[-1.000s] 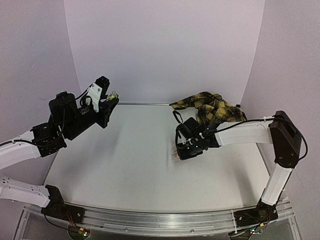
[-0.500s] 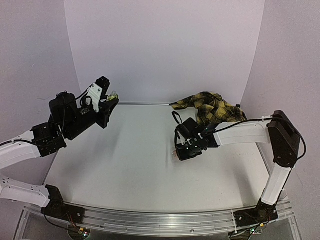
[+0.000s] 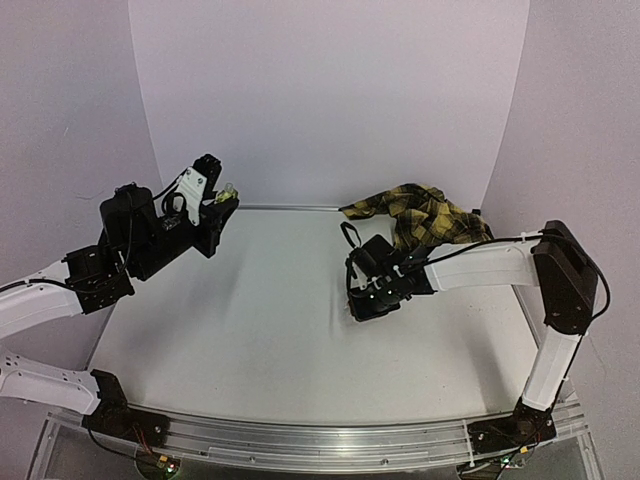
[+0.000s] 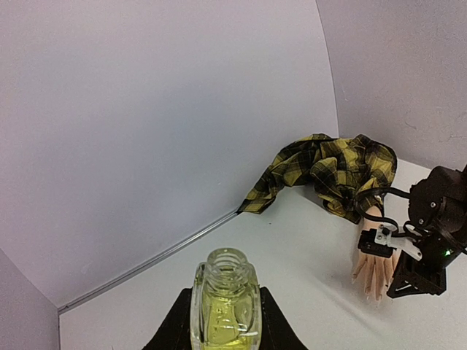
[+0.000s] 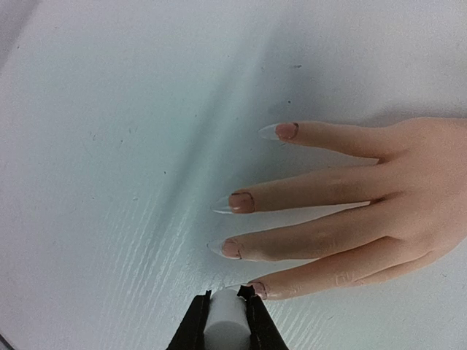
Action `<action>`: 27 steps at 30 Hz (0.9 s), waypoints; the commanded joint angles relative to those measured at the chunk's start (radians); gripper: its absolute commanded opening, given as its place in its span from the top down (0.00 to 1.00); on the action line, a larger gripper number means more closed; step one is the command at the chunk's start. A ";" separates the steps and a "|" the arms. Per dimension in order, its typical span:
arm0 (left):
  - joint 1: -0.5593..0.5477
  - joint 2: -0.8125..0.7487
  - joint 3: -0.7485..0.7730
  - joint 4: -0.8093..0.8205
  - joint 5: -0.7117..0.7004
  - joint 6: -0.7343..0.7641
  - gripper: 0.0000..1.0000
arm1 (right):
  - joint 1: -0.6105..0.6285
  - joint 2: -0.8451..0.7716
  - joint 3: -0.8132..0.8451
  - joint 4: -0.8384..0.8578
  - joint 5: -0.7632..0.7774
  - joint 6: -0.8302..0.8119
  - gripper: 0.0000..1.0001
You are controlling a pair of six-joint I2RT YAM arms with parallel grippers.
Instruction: Paint the nails
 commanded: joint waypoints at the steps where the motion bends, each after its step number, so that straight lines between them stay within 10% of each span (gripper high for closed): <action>1: 0.001 0.002 0.029 0.028 0.013 0.011 1.00 | 0.009 -0.032 0.024 0.005 0.003 0.009 1.00; 27: 0.002 0.006 0.033 0.024 0.021 0.009 1.00 | -0.004 -0.024 0.039 -0.027 0.075 0.015 1.00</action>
